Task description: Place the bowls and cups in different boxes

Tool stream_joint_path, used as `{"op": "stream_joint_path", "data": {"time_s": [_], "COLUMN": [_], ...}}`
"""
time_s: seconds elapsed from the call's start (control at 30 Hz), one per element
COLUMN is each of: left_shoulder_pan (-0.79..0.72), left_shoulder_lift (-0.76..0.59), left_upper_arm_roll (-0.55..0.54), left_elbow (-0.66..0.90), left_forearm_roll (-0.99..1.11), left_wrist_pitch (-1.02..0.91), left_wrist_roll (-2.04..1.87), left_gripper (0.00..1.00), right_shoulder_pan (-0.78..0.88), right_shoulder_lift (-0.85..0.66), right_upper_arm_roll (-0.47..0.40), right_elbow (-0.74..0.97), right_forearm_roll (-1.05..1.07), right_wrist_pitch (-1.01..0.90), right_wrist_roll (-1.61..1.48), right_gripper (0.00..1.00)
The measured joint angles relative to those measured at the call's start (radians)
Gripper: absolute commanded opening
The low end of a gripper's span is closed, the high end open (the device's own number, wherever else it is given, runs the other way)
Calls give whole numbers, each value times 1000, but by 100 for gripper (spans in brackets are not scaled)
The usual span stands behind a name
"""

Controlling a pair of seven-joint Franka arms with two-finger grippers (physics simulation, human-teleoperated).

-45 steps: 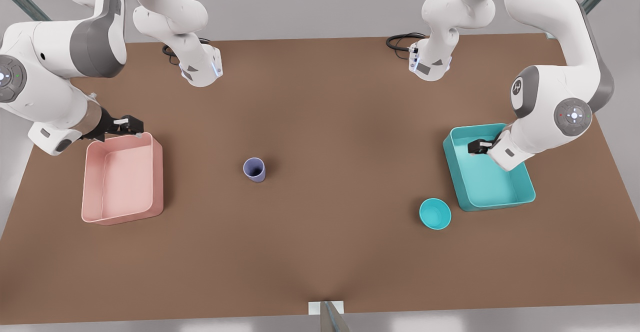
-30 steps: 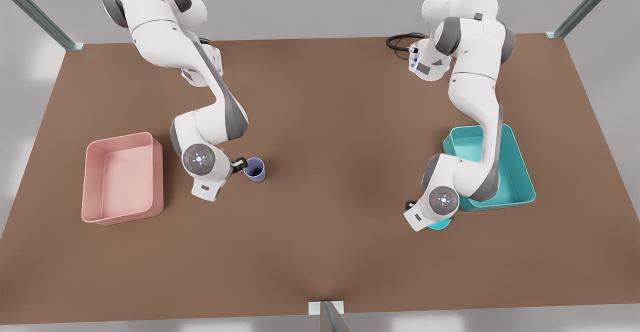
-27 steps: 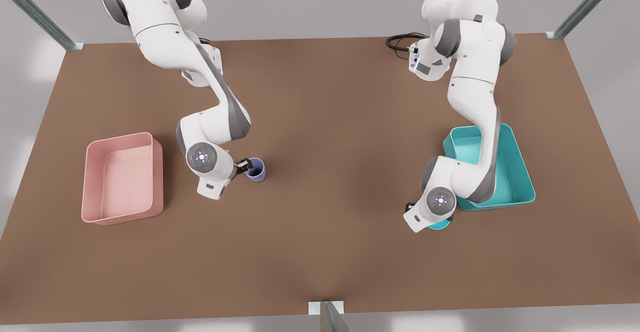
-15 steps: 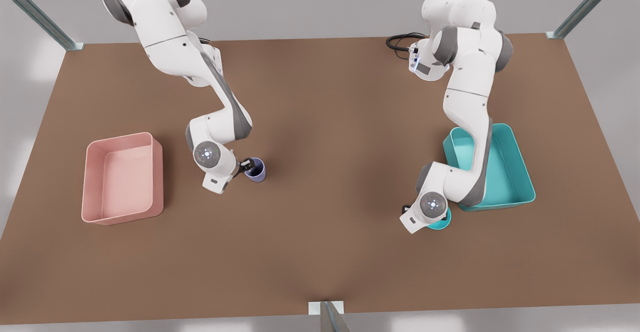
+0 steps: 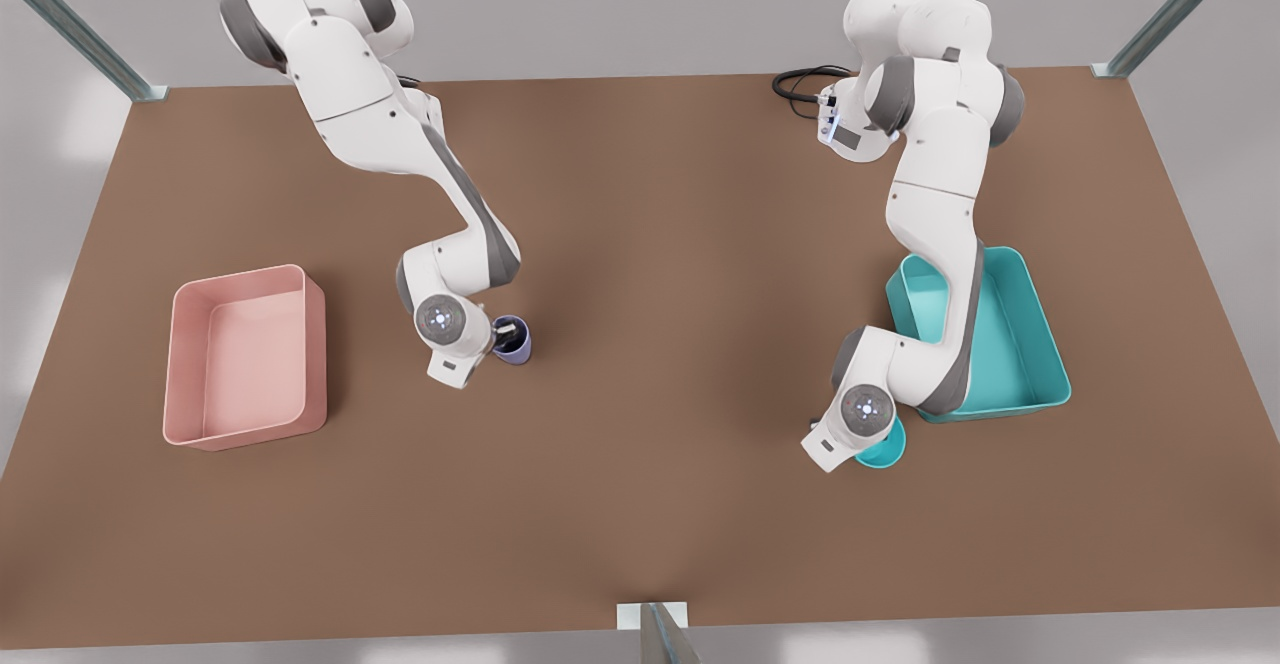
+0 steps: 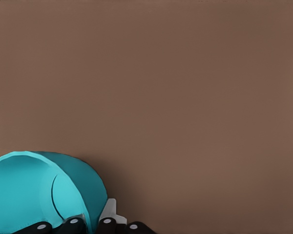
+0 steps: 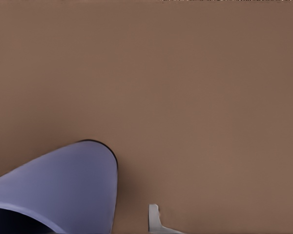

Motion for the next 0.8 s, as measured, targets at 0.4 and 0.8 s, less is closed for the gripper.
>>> {"op": "stream_joint_path", "data": {"time_s": [0.4,0.8], "left_shoulder_pan": [192,288], "left_shoulder_lift": [-339,-437], "left_upper_arm_roll": [3,47], "left_elbow": [-85,-619], "left_forearm_roll": [0,-1], "left_wrist_pitch": [-243,-54], "left_wrist_roll": [-92,-118], "left_gripper": [21,21], "right_shoulder_pan": [-111,-258], "right_shoulder_lift": [-123,-75], "right_upper_arm_roll": [-43,-397], "right_elbow": [227,337], "right_forearm_roll": [-34,-134], "right_wrist_pitch": [-204,-351], "right_wrist_roll": [-44,-395], "right_gripper": [21,21]}}
